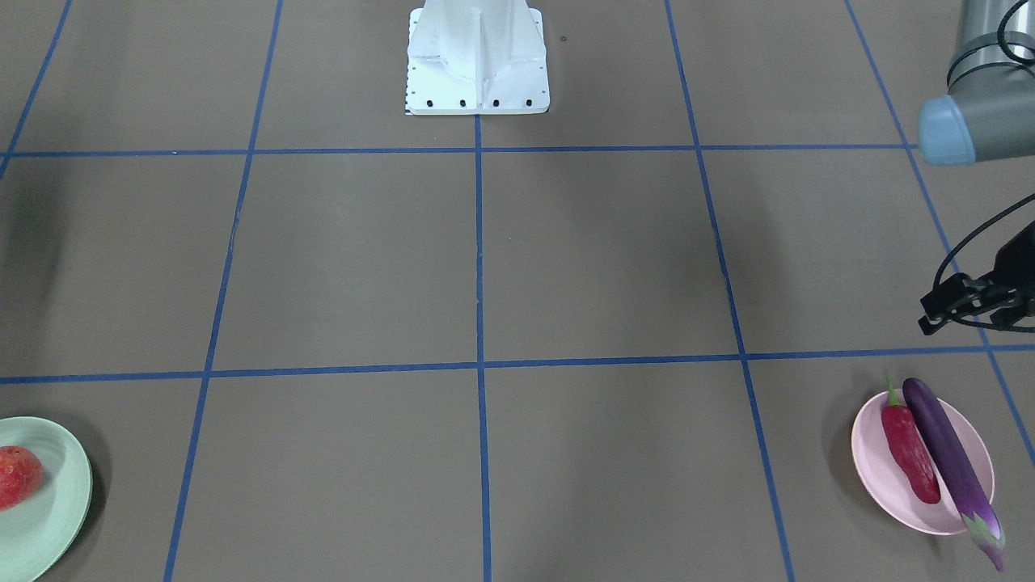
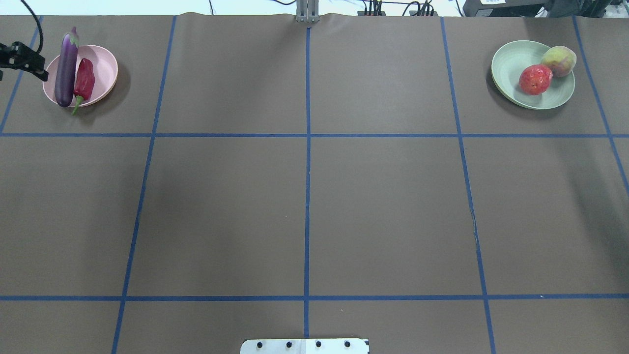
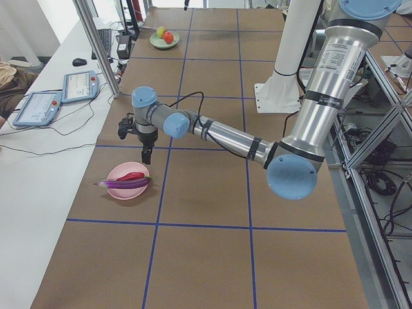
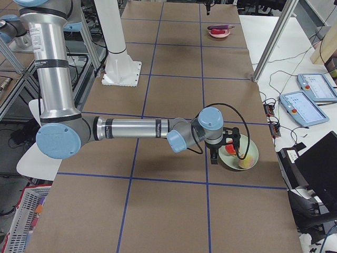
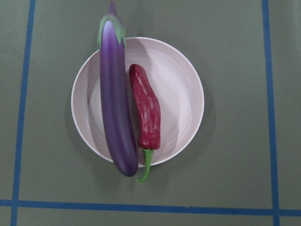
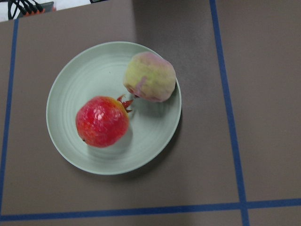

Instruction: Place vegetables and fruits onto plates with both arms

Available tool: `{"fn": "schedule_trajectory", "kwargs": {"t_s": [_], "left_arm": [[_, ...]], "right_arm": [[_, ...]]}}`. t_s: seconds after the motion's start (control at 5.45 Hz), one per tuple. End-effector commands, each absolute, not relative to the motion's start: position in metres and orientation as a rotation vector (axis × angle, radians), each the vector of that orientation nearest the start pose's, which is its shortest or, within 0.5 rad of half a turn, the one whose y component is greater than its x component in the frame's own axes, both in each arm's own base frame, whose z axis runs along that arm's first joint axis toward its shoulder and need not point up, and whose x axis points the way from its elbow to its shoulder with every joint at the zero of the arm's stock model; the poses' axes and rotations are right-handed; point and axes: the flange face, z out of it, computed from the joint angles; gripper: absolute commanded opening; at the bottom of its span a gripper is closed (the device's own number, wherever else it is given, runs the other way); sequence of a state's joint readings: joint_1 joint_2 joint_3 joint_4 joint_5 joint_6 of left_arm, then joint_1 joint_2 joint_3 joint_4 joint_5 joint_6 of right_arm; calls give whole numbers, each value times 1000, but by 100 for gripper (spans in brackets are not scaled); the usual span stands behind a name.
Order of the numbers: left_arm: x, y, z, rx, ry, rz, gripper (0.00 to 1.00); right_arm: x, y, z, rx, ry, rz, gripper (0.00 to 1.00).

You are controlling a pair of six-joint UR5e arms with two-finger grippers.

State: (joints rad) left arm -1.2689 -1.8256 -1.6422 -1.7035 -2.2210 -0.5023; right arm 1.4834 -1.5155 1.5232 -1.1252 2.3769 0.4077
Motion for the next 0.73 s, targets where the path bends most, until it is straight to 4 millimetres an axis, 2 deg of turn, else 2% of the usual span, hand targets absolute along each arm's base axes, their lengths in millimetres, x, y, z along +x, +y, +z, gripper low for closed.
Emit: {"fn": "schedule_trajectory", "kwargs": {"t_s": [0.0, 0.18, 0.55], "left_arm": [[65, -543, 502, 188, 740, 31, 100], [52, -534, 507, 166, 742, 21, 100], [34, -529, 498, 94, 779, -30, 100]], "right_arm": [[37, -507, 624, 181, -810, -43, 100], [50, -509, 613, 140, -770, -114, 100], [73, -500, 558, 83, -702, -167, 100]]}}
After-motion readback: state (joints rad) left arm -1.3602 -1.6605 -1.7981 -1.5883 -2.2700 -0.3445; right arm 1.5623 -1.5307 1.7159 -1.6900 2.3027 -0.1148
